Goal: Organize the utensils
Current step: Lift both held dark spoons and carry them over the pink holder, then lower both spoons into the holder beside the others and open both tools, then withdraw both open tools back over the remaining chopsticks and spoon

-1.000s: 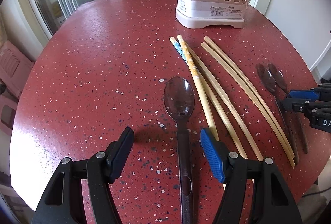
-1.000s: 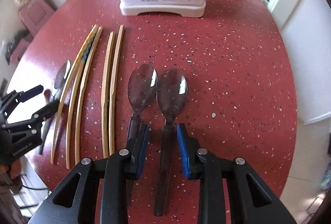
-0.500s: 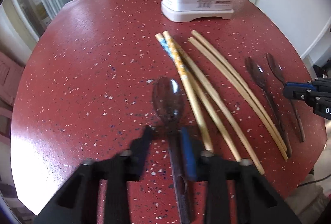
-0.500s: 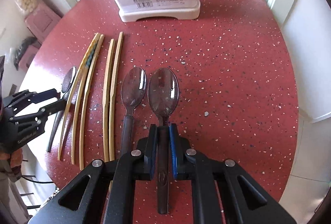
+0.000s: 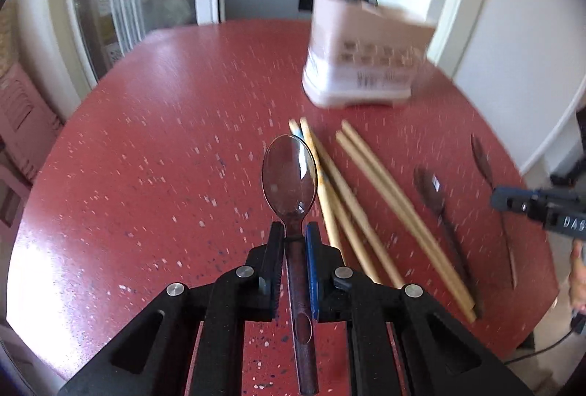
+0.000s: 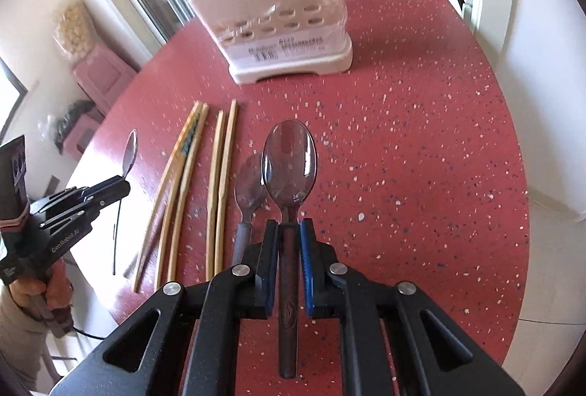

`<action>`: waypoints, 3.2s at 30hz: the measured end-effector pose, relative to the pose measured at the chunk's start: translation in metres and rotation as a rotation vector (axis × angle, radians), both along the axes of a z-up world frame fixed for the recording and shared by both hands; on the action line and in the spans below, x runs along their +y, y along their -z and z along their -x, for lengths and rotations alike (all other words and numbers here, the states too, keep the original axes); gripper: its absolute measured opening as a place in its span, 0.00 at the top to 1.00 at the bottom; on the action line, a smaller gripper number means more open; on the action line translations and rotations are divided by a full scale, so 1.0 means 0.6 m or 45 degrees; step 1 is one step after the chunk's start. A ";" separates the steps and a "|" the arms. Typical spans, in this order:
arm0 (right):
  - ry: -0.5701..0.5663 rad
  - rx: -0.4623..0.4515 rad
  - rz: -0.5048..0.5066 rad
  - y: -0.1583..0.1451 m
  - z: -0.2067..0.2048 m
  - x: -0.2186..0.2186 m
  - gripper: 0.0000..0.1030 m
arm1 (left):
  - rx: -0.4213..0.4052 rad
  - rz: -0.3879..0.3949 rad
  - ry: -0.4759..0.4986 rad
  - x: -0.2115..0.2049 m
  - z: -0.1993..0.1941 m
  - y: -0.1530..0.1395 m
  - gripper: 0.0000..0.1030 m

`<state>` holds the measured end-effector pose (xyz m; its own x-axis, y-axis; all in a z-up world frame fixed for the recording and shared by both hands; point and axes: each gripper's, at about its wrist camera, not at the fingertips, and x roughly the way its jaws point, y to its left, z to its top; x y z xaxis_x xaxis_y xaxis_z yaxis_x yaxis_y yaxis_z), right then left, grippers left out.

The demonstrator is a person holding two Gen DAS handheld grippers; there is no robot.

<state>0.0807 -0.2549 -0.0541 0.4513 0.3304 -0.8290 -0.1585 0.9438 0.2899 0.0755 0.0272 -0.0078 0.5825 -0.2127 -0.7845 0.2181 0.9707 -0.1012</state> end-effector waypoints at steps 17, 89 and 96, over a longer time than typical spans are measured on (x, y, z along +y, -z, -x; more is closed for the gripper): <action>0.082 -0.342 -0.124 -0.149 -0.089 -0.034 0.88 | -0.363 0.198 -0.076 -0.022 -0.091 -0.183 0.60; 0.205 -0.689 -0.045 -0.136 -0.223 -0.005 0.59 | -0.617 0.058 -0.107 -0.119 -0.257 -0.153 0.59; 0.224 -0.582 -0.096 -0.121 -0.193 -0.015 0.45 | -0.565 0.084 -0.122 -0.083 -0.202 -0.159 0.14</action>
